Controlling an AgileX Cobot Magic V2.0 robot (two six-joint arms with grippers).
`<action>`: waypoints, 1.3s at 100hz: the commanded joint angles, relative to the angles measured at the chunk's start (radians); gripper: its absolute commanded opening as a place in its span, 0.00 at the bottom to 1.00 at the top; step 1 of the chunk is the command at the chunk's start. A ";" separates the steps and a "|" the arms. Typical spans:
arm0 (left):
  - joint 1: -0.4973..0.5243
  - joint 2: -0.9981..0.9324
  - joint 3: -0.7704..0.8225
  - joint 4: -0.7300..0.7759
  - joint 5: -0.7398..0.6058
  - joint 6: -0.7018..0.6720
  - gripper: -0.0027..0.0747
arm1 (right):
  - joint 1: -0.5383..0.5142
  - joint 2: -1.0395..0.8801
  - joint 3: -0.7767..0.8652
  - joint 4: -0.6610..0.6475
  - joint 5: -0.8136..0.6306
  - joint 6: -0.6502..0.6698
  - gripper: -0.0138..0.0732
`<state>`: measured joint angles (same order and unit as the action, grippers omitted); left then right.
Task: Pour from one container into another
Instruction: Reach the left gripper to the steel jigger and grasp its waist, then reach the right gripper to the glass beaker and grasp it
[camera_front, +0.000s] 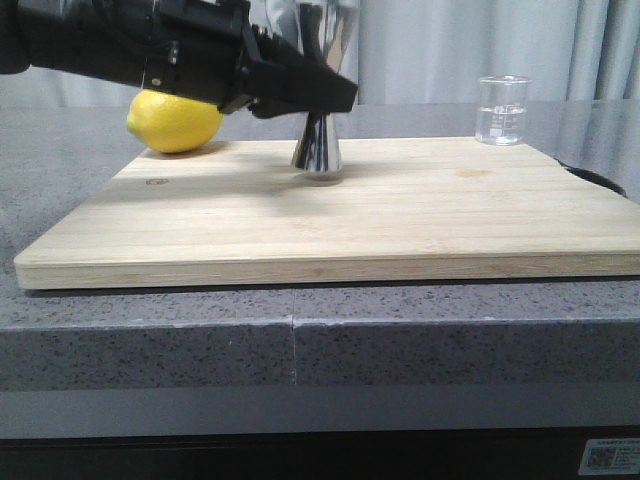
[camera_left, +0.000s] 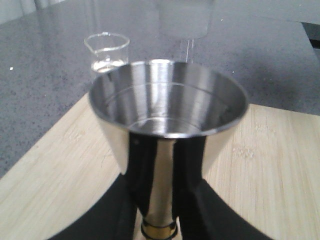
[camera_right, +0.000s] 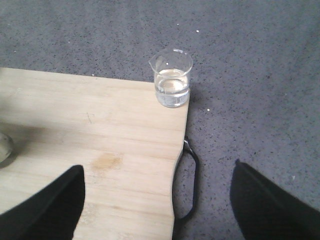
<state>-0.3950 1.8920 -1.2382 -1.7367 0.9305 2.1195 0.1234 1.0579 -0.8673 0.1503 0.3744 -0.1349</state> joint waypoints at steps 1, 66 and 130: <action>-0.008 -0.047 -0.046 -0.066 0.073 0.006 0.01 | 0.002 0.028 -0.035 0.018 -0.121 -0.013 0.78; -0.008 -0.047 -0.048 -0.089 0.073 0.006 0.01 | 0.060 0.381 -0.035 0.028 -0.594 0.019 0.78; -0.008 -0.047 -0.048 -0.094 0.081 0.006 0.01 | 0.060 0.663 -0.135 0.010 -0.853 0.051 0.78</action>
<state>-0.3950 1.8920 -1.2563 -1.7561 0.9405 2.1237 0.1829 1.7265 -0.9491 0.1801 -0.3841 -0.0833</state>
